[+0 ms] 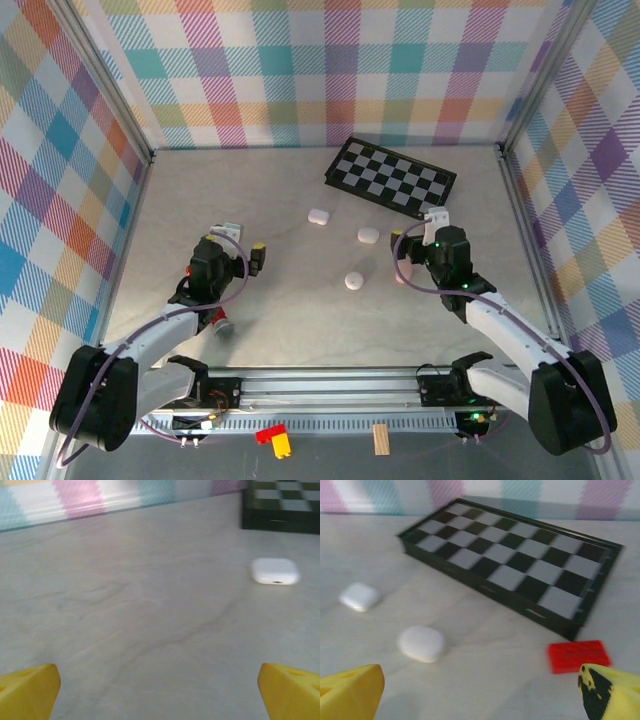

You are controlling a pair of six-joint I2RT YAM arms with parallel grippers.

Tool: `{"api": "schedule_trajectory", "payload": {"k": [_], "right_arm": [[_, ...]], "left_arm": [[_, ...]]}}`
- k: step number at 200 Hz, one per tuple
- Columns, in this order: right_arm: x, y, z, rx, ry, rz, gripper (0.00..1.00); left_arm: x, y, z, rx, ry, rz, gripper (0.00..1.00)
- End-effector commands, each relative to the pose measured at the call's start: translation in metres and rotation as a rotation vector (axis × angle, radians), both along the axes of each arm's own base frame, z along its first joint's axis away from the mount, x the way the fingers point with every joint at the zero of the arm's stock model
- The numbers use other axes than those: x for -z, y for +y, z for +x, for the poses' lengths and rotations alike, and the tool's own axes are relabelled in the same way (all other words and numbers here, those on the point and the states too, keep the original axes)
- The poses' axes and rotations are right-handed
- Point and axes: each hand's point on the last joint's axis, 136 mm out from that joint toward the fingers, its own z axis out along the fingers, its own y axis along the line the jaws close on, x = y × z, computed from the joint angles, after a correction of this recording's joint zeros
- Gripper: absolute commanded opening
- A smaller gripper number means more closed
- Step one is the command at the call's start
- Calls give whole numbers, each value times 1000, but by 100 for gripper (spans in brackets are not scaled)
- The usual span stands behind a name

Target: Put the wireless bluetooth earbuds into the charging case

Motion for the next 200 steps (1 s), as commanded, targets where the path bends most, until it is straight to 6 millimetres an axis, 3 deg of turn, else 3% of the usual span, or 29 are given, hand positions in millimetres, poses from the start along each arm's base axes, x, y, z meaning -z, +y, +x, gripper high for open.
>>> {"api": "schedule_trajectory", "payload": {"k": [1, 26, 59, 89, 112, 200], "right_arm": [[13, -29, 14, 65, -63, -87, 99], [27, -43, 27, 78, -80, -55, 99], [42, -62, 40, 86, -102, 18, 99], [63, -67, 50, 80, -68, 57, 99], [66, -66, 58, 68, -30, 61, 99], [66, -66, 57, 66, -27, 60, 99]], "left_arm": [[-5, 35, 9, -178, -64, -8, 100], [15, 51, 19, -239, -64, -17, 100], [14, 61, 34, -294, -125, -21, 100], [40, 64, 53, -296, -63, -44, 100], [50, 77, 57, -340, -37, -82, 100], [50, 77, 57, -335, -26, -91, 100]]}}
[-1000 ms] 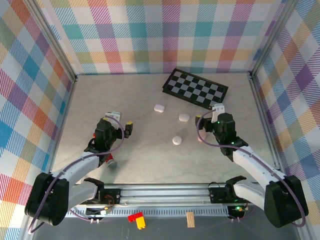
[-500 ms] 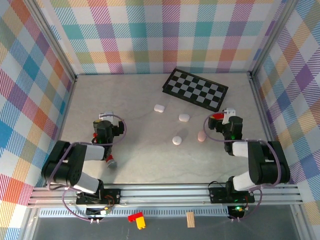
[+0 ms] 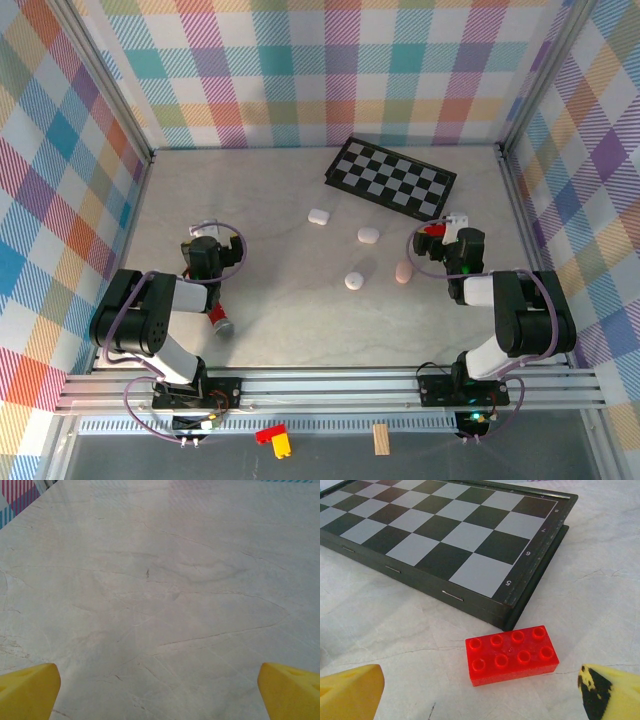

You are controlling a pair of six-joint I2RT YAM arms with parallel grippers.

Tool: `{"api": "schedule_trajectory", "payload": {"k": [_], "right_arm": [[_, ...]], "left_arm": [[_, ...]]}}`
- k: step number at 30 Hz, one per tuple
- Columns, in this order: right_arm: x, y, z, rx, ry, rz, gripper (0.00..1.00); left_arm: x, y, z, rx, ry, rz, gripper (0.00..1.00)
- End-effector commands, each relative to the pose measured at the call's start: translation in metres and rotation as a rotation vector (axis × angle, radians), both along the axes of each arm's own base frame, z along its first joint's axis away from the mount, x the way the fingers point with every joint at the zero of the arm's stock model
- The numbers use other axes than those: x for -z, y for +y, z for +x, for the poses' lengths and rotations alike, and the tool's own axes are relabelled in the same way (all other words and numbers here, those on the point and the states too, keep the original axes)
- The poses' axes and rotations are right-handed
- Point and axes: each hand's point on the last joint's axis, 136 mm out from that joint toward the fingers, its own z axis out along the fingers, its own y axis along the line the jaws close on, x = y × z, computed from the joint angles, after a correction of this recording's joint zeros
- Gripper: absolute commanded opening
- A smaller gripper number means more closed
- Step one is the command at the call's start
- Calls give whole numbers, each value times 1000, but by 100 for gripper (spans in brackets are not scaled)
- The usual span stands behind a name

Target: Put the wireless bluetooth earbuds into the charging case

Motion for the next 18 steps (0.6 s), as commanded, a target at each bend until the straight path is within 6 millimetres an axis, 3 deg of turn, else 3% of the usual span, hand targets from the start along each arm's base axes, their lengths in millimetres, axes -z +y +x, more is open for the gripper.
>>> {"api": "schedule_trajectory", "payload": {"k": [1, 18], "right_arm": [[-13, 2, 6, -12, -45, 16, 99], [-13, 2, 6, -10, -44, 15, 99]], "left_arm": [[-14, 0, 9, -5, -56, -21, 100], [-13, -4, 10, 20, -47, -19, 100]]}}
